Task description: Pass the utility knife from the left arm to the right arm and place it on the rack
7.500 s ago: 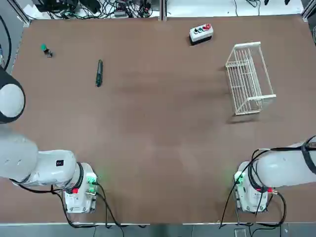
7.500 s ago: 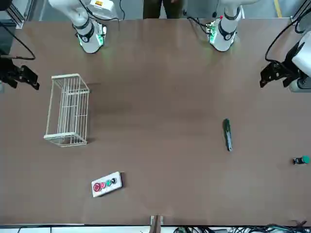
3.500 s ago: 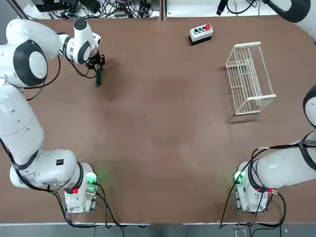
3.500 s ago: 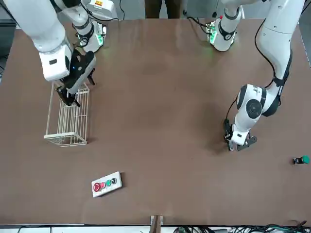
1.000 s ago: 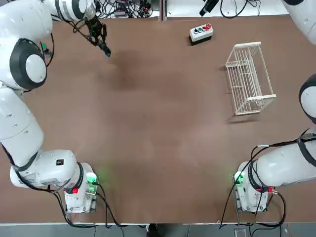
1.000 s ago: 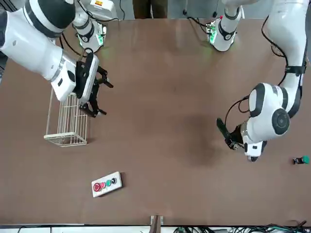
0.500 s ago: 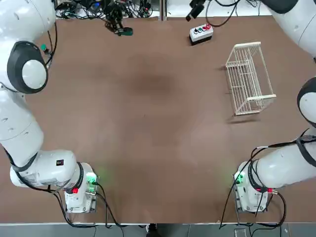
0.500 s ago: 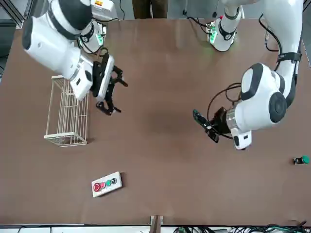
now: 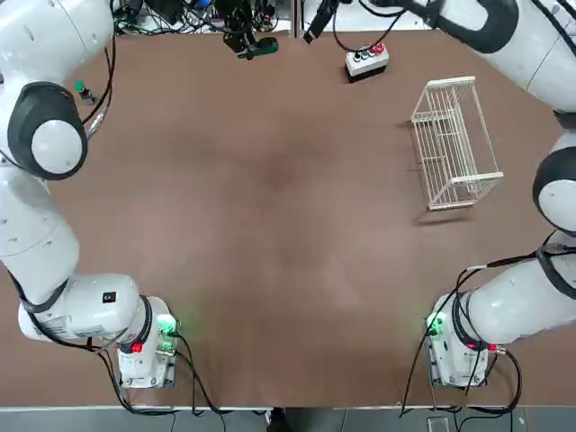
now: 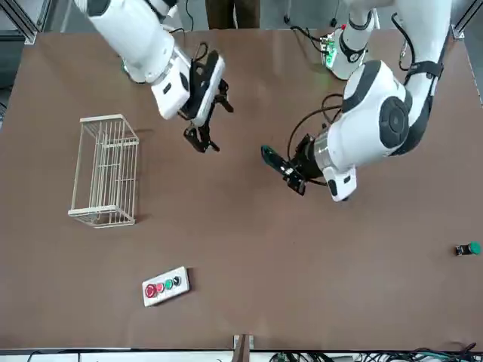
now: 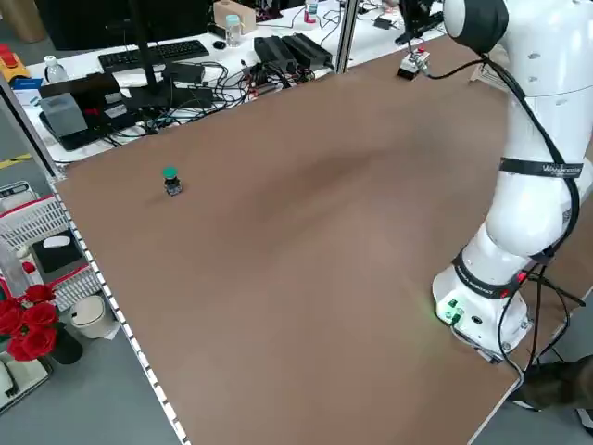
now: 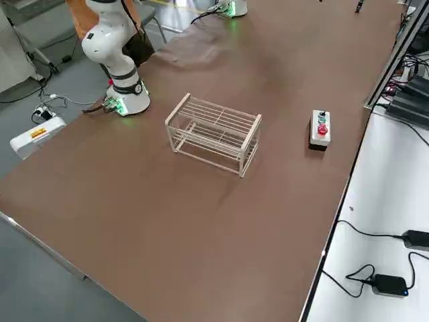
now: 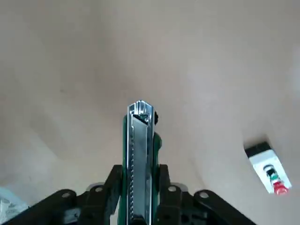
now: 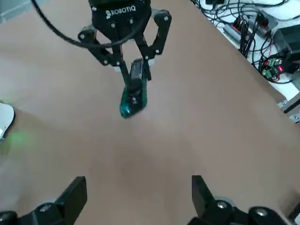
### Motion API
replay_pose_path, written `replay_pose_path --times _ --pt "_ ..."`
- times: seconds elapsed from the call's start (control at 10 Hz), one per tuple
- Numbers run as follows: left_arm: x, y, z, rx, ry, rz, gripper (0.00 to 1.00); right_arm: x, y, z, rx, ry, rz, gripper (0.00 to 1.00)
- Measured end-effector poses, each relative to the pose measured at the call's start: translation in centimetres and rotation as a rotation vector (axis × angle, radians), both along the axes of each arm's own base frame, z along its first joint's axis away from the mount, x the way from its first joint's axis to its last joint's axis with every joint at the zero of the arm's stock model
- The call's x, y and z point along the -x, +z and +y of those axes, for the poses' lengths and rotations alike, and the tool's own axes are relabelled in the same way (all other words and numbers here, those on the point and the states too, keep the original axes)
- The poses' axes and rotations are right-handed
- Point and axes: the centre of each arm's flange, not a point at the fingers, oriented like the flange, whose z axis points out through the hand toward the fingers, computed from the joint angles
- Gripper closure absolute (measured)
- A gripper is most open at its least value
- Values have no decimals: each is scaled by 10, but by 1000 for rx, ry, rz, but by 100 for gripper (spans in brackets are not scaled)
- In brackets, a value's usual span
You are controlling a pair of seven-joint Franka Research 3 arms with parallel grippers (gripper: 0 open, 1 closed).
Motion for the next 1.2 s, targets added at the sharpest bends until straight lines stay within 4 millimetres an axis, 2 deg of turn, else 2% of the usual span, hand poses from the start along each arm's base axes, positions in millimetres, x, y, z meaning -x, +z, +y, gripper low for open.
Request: replay_pose_path --times 0.2,0.4,0.6,1.0,1.2 --pt "9 9 -18 5 5 1 64 12 -1 32 49 -39 37 3" --pt "21 11 -37 7 -3 12 64 20 10 57 67 -67 66 3" --pt "27 12 -45 7 -8 18 64 20 11 65 80 -66 50 3" --pt "34 16 -53 14 -27 21 64 3 -19 84 153 -41 -8 3" --pt "35 19 -55 20 -31 19 64 4 -24 92 180 -25 -41 3"
